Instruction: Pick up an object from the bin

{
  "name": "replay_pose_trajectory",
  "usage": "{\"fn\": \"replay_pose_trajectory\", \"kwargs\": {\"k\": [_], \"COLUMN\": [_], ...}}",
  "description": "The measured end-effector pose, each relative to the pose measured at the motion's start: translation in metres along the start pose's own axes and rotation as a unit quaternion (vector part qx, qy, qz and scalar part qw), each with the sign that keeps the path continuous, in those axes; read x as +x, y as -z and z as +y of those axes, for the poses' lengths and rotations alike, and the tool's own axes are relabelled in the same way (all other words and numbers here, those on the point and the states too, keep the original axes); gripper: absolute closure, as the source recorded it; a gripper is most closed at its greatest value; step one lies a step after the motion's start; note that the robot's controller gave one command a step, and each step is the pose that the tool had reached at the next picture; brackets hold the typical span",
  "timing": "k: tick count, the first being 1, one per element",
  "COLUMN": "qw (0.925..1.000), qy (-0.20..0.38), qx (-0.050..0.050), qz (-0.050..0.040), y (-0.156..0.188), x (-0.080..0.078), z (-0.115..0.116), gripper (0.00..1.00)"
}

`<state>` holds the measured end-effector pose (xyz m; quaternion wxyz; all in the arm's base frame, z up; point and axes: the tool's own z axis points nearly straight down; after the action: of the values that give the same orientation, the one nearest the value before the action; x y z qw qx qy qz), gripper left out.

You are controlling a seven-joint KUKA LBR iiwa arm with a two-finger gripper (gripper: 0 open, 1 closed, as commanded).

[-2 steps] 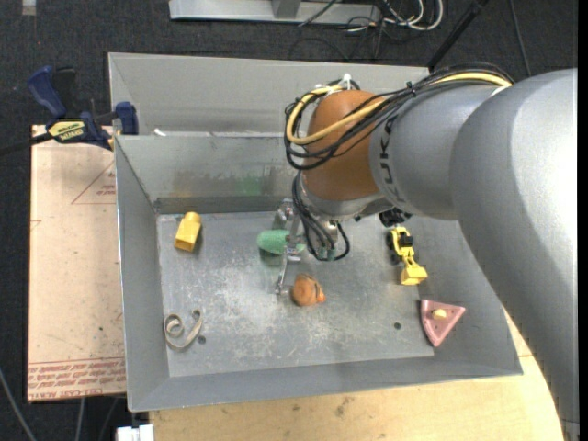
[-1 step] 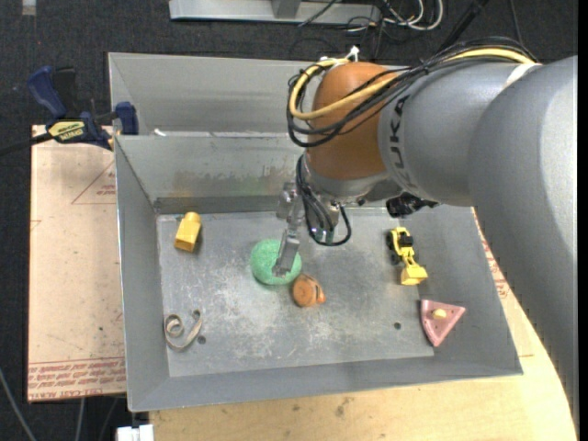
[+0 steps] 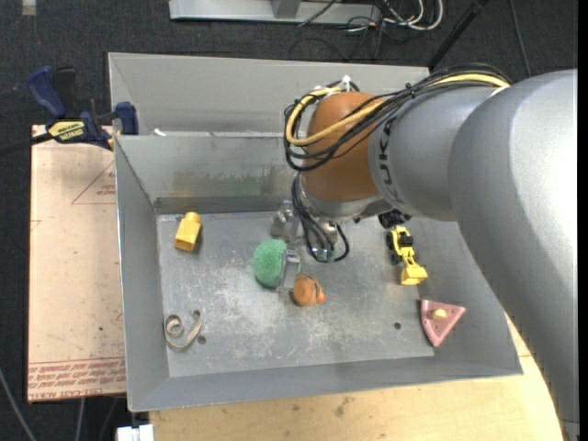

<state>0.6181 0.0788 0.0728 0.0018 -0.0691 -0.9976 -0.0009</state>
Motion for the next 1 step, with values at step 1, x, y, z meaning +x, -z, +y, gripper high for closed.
{"fn": "replay_pose_trajectory", "kwargs": {"k": [1], "qw": [0.9841], "qy": [-0.178], "qx": [-0.001], "qz": [-0.0033], "y": [0.0002], "x": [-0.0014], "z": [0.0054], "gripper": [1.0]}}
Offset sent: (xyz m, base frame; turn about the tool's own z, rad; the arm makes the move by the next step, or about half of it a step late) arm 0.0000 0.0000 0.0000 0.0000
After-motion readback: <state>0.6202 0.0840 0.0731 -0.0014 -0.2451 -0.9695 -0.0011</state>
